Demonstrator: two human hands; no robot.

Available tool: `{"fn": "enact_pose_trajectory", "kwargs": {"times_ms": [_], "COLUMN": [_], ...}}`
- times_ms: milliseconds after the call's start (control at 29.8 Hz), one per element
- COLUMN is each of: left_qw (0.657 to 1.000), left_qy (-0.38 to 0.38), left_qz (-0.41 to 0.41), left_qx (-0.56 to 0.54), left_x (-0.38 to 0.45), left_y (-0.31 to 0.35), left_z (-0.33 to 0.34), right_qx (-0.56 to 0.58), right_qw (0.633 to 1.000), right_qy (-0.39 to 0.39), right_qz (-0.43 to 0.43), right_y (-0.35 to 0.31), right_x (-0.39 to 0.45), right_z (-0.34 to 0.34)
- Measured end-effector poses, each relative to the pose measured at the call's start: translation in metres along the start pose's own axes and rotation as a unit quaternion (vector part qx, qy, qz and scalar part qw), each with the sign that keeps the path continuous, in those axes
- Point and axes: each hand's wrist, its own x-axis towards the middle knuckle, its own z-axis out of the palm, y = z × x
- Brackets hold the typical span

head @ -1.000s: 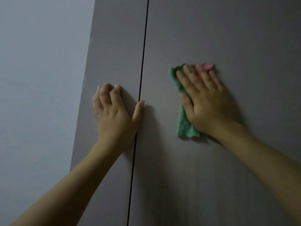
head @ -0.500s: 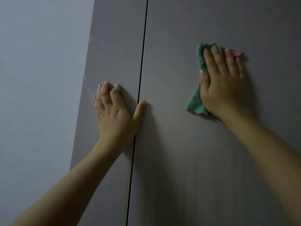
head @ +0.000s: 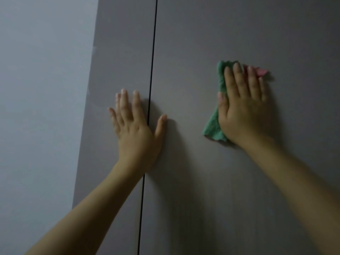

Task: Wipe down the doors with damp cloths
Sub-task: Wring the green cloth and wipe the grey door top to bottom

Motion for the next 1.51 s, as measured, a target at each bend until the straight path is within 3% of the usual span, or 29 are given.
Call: {"fn": "enact_pose_trajectory", "kwargs": {"times_ms": [202, 269, 369, 437, 605, 672, 873, 941, 1041, 1108, 1243, 1310, 1411, 1512], "left_qw": [0.998, 0.998, 0.999, 0.999, 0.999, 0.999, 0.998, 0.998, 0.999, 0.999, 0.999, 0.999, 0.999, 0.999], "left_qy": [-0.039, -0.05, -0.04, -0.038, -0.017, -0.014, -0.044, -0.042, -0.03, -0.027, -0.024, -0.023, -0.021, -0.011], "left_qz": [0.05, 0.044, 0.03, 0.022, -0.014, -0.016, -0.008, -0.019, -0.026, -0.027, -0.027, -0.028, -0.027, -0.028], "left_qx": [0.012, 0.018, 0.021, 0.022, 0.025, 0.037, 0.042, 0.038, 0.035, 0.033, 0.021, 0.018, 0.025, 0.031], "left_x": [0.003, 0.002, 0.002, 0.002, 0.002, 0.0, -0.009, -0.008, -0.008, -0.009, -0.009, -0.009, -0.008, -0.009], "left_y": [0.035, 0.041, 0.046, 0.049, 0.062, 0.069, 0.092, 0.095, 0.095, 0.095, 0.095, 0.094, 0.093, 0.091], "left_z": [0.013, 0.017, 0.021, 0.023, 0.03, 0.032, 0.042, 0.046, 0.048, 0.048, 0.049, 0.048, 0.048, 0.051], "right_qx": [-0.002, -0.013, -0.004, 0.006, 0.015, 0.009, 0.022, 0.03, 0.028, 0.018, 0.016, 0.022, 0.023, 0.023], "right_qw": [0.972, 0.981, 1.0, 1.0, 0.97, 0.963, 0.999, 0.995, 0.968, 0.963, 0.998, 0.999, 0.989, 0.961], "right_qy": [-0.019, -0.015, -0.014, -0.012, -0.034, -0.04, -0.01, -0.005, -0.02, -0.011, 0.014, 0.022, 0.006, -0.015], "right_qz": [-0.233, -0.191, -0.01, 0.009, -0.241, -0.267, -0.046, -0.094, -0.248, -0.267, -0.062, -0.017, -0.148, -0.276], "right_y": [0.028, 0.053, 0.068, 0.055, 0.065, 0.088, 0.103, 0.093, 0.112, 0.136, 0.158, 0.143, 0.134, 0.165], "right_x": [-0.02, 0.001, 0.025, 0.013, -0.039, -0.026, 0.004, -0.019, -0.046, -0.032, 0.004, -0.004, -0.047, -0.061], "right_z": [-0.008, -0.01, -0.011, -0.01, -0.014, -0.016, -0.016, -0.016, -0.017, -0.019, -0.021, -0.021, -0.018, -0.022]}}
